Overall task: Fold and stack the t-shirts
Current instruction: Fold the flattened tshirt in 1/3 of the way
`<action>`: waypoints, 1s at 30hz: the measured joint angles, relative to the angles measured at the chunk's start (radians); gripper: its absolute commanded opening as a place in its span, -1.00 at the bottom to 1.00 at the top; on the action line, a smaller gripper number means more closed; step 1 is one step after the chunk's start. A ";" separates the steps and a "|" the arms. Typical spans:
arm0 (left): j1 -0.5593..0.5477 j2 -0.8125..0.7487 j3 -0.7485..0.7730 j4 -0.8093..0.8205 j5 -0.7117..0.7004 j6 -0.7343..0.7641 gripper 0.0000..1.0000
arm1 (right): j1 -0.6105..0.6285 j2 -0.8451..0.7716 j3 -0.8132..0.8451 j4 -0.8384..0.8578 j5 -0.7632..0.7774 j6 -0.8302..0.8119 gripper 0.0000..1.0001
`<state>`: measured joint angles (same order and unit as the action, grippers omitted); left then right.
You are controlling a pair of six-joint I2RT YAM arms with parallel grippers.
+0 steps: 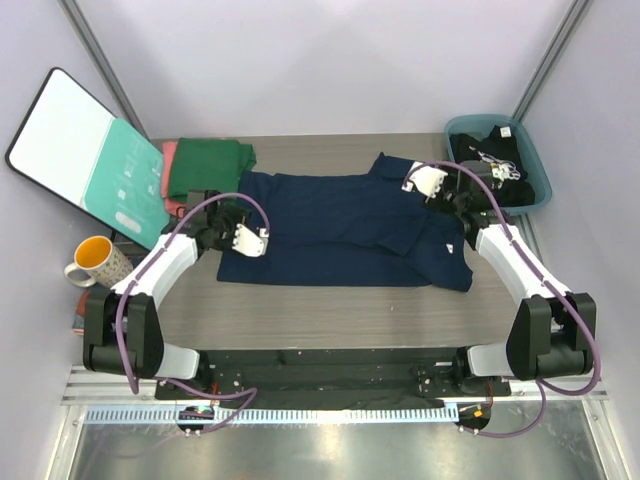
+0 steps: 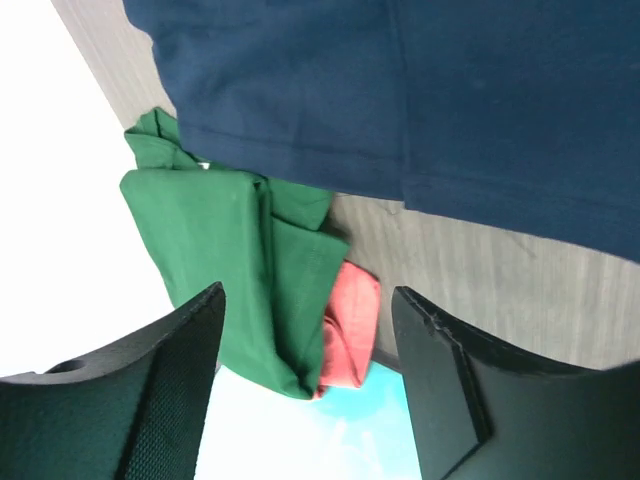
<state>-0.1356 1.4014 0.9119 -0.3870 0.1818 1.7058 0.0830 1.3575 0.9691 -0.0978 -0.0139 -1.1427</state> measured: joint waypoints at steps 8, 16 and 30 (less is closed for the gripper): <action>-0.001 -0.152 -0.056 -0.150 0.063 0.049 0.32 | -0.032 -0.057 0.193 -0.581 -0.165 -0.067 0.29; -0.001 -0.219 -0.226 -0.312 0.143 0.216 0.38 | -0.015 -0.179 0.010 -0.882 -0.243 -0.177 0.36; -0.002 -0.155 -0.254 -0.330 0.160 0.271 0.37 | 0.021 -0.164 -0.241 -0.828 -0.238 -0.194 0.34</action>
<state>-0.1371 1.2461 0.6579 -0.7174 0.3416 1.9770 0.1040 1.1934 0.7284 -0.9260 -0.2523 -1.3365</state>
